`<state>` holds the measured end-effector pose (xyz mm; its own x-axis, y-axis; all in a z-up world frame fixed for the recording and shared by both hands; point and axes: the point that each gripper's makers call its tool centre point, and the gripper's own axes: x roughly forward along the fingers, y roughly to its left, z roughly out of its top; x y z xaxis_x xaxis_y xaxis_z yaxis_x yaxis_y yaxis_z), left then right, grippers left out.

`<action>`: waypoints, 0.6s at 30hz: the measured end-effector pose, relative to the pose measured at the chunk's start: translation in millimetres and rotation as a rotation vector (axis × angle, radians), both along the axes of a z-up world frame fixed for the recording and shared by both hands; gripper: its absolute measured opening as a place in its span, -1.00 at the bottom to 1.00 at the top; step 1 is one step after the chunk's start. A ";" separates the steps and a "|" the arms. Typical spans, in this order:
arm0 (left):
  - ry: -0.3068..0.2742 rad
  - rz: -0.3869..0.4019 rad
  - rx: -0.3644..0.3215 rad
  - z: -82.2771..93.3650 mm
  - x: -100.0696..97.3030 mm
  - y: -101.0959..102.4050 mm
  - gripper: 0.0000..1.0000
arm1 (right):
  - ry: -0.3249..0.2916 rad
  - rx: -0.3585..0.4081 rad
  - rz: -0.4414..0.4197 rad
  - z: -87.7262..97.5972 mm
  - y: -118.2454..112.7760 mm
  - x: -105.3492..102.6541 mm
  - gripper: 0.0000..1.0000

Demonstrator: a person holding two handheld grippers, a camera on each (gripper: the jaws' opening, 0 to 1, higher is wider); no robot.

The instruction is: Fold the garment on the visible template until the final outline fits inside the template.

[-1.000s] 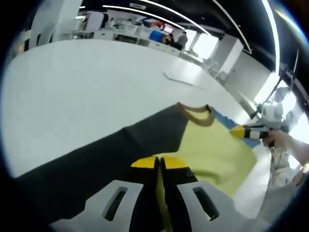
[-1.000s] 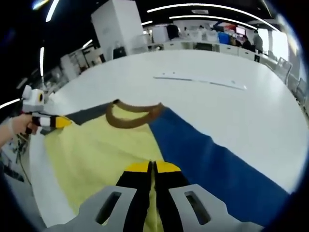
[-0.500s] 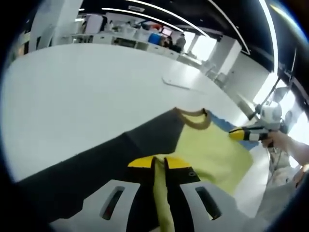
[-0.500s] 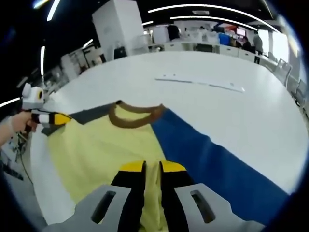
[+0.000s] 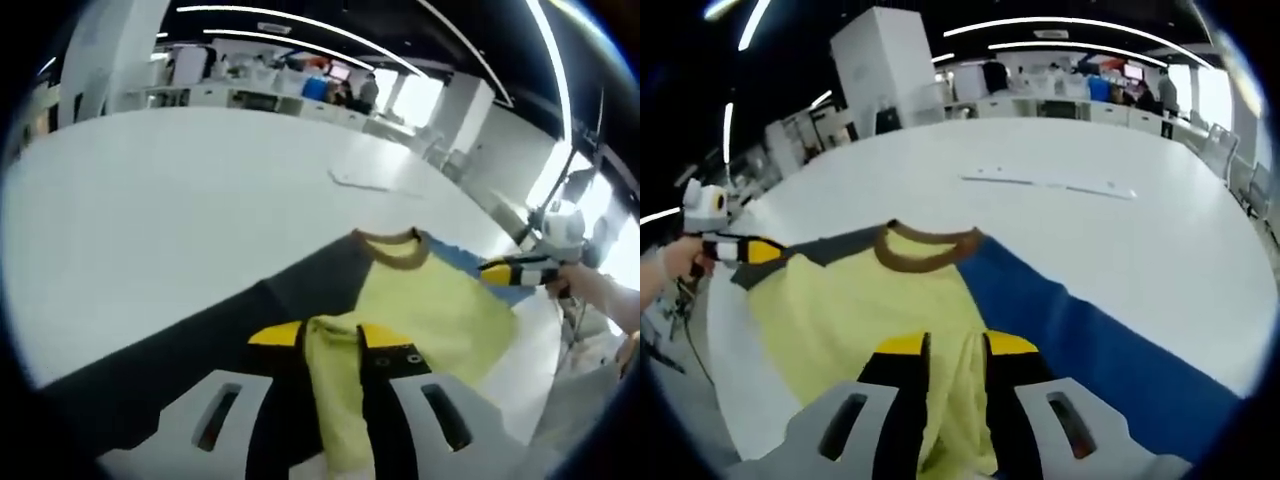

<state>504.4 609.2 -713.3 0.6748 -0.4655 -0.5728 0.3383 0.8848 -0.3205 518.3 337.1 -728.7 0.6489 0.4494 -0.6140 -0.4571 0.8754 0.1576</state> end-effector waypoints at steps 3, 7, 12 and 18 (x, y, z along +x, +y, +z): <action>-0.014 -0.002 0.012 4.6 -3.0 1.4 -0.57 | -0.010 -0.010 0.006 3.3 -0.6 -3.4 -0.46; -0.030 -0.018 0.038 10.6 -7.4 2.2 -0.41 | -0.020 -0.020 0.013 7.0 -0.8 -7.6 -0.39; -0.035 -0.035 0.079 14.0 -13.0 5.5 -0.31 | -0.027 -0.030 0.019 9.2 -1.0 -11.6 -0.32; -0.044 -0.052 0.100 22.4 -20.7 6.7 -0.16 | -0.049 -0.043 0.035 17.1 -0.6 -17.1 -0.18</action>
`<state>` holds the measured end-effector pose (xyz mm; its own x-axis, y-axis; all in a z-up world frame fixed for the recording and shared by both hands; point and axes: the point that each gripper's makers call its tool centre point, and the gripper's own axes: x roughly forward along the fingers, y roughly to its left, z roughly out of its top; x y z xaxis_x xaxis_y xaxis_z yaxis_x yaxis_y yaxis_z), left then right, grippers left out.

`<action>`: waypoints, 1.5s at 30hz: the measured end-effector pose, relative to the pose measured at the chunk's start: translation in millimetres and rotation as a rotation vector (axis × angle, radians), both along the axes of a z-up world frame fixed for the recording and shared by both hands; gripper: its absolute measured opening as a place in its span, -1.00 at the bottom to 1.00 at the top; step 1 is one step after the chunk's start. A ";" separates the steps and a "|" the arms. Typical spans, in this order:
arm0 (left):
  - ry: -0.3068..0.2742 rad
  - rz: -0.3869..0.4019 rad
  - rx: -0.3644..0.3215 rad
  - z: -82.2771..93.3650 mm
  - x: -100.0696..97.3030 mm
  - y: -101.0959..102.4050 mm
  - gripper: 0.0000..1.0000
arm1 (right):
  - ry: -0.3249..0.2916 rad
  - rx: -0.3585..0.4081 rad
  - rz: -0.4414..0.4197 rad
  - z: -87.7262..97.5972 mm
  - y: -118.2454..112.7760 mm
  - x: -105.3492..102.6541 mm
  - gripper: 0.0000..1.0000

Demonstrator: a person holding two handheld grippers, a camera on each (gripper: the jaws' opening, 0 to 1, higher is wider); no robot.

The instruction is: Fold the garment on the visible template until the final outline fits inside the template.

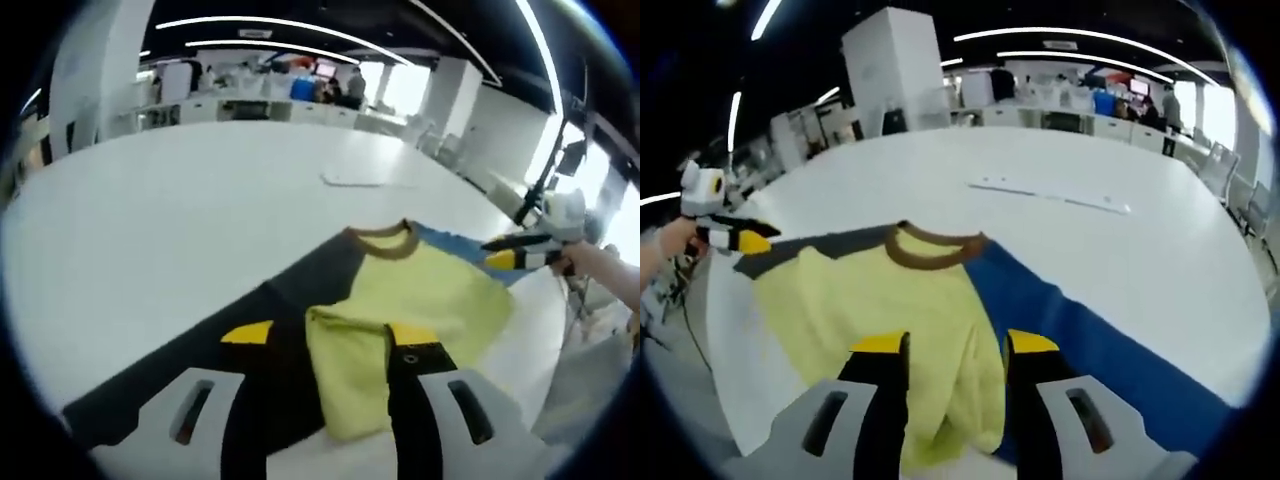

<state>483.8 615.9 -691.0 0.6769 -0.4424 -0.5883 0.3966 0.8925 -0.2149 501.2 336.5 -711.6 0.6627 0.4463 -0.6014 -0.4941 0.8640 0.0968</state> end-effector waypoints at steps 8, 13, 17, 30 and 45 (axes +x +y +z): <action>0.019 -0.047 0.072 2.0 -11.1 -0.3 0.04 | -0.006 -0.015 0.017 3.3 -1.2 -5.6 0.01; 0.024 -0.057 0.083 6.8 -16.2 0.8 0.08 | -0.005 -0.019 0.009 5.2 -4.5 -10.4 0.19; 0.014 -0.060 0.114 8.2 -19.4 3.2 0.29 | 0.001 -0.023 0.009 3.6 -6.5 -14.1 0.36; 0.021 -0.096 0.141 13.3 -35.1 5.2 0.44 | -0.014 -0.030 0.044 12.3 -4.2 -24.9 0.61; 0.026 -0.123 0.167 21.9 -56.4 5.6 0.68 | -0.047 -0.033 0.073 29.0 4.1 -46.9 0.76</action>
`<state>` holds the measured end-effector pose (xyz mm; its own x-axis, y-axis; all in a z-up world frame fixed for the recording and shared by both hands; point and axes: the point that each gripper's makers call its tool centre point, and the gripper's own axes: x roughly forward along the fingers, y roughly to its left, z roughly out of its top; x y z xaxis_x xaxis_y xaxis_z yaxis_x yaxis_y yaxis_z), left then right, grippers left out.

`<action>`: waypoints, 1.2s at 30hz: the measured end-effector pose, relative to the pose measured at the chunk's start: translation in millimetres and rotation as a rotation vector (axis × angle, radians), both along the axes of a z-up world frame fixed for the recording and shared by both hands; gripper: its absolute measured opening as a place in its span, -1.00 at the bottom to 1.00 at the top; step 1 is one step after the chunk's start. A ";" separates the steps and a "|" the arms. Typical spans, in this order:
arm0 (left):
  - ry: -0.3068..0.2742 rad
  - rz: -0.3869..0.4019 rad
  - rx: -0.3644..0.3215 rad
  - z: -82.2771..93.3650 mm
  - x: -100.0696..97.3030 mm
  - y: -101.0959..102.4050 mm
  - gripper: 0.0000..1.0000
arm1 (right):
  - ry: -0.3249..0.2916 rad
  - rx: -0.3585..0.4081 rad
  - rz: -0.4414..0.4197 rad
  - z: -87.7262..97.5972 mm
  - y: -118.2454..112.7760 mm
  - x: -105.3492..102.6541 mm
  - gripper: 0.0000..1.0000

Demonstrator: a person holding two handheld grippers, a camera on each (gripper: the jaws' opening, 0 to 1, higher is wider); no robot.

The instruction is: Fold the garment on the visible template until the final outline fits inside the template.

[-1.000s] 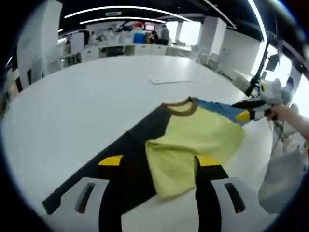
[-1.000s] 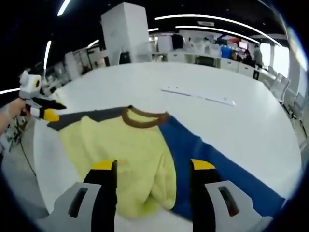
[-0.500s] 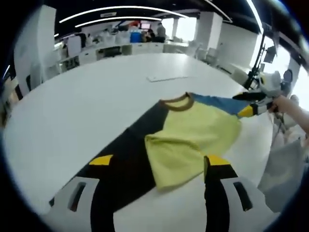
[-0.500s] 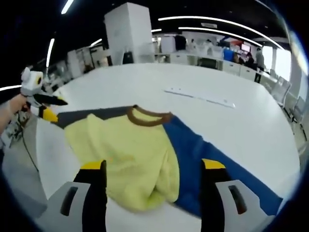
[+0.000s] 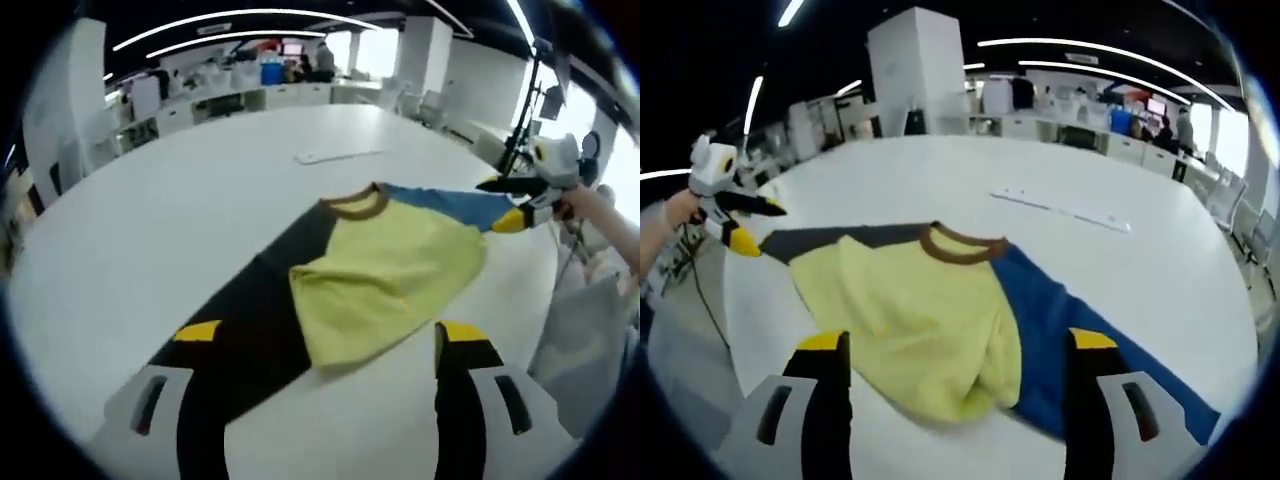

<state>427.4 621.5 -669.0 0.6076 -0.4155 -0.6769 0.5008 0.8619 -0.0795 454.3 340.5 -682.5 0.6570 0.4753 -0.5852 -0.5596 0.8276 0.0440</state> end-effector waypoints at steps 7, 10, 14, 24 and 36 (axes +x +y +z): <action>0.005 -0.015 -0.002 2.2 -3.8 -2.3 0.77 | -0.005 -0.022 0.022 2.7 3.5 -8.5 0.91; -0.006 -0.020 -0.008 5.8 -4.1 -3.9 0.82 | -0.009 -0.021 0.029 5.5 4.0 -10.8 0.94; -0.004 -0.035 -0.008 7.3 -6.8 -6.3 0.86 | -0.011 -0.018 0.030 9.0 2.8 -12.3 0.98; 0.017 -0.029 -0.009 7.9 -15.9 -2.9 0.96 | -0.037 -0.009 0.043 25.5 7.5 -25.0 0.99; 0.002 -0.021 0.031 14.4 -29.1 3.5 0.98 | -0.064 -0.040 0.057 32.4 7.1 -34.7 0.99</action>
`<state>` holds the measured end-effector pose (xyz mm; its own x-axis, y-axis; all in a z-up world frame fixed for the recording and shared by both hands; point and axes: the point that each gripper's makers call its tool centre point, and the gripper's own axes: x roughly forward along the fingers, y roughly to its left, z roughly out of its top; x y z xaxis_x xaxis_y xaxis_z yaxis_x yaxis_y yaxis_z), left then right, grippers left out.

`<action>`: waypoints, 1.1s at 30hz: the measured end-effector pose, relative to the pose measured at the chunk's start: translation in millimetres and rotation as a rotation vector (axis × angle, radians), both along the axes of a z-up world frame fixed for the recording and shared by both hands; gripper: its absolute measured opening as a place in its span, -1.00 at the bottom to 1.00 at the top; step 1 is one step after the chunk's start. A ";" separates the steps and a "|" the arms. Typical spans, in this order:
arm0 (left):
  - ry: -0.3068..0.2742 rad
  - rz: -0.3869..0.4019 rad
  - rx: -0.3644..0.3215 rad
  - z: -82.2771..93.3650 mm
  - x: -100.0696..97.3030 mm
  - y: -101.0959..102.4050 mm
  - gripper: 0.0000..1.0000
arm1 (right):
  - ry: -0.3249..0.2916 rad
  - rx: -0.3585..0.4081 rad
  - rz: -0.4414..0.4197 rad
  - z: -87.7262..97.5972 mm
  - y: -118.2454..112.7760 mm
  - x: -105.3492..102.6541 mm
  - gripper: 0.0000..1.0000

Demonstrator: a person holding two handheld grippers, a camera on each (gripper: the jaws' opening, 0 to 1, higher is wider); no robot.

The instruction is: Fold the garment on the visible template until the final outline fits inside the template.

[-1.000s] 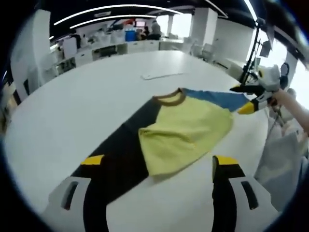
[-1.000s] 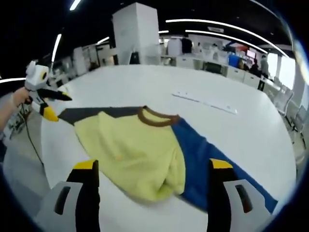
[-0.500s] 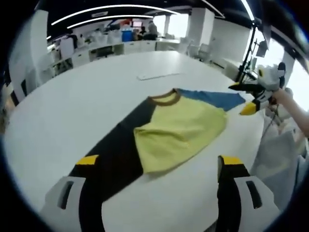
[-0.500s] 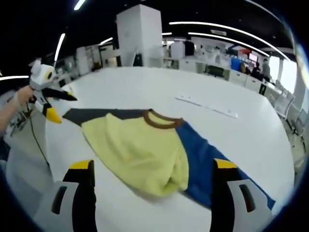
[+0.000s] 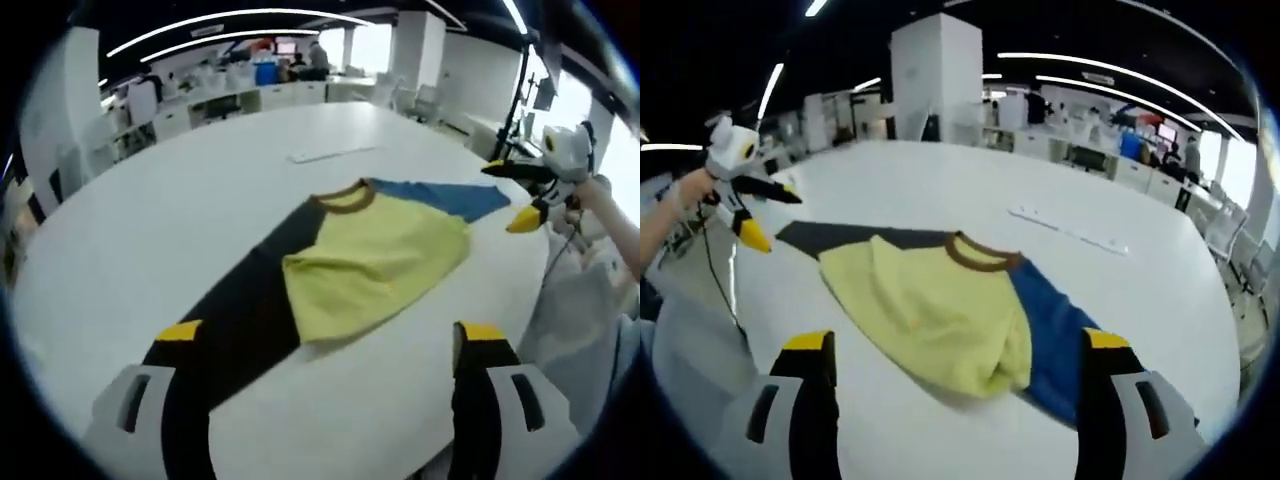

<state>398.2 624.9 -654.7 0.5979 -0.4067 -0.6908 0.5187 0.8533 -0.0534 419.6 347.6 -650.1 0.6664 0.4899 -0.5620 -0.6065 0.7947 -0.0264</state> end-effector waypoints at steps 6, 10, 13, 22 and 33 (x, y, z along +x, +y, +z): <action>-0.014 -0.011 0.008 2.4 -0.9 1.3 0.99 | -0.019 0.015 0.010 8.0 2.6 -2.0 0.99; -0.018 -0.007 0.001 4.7 -1.4 0.9 0.99 | -0.047 -0.001 0.011 11.2 1.7 -0.4 0.99; -0.015 -0.007 0.003 4.0 -1.9 1.2 0.99 | -0.040 0.013 0.009 10.7 2.2 -2.1 0.99; -0.011 -0.008 0.002 0.4 -2.6 0.5 0.99 | -0.031 0.017 0.034 2.3 5.3 -9.9 1.00; 0.003 -0.016 -0.009 -6.2 -0.6 -2.3 0.84 | -0.027 0.024 -0.017 -5.5 -7.8 -3.1 0.75</action>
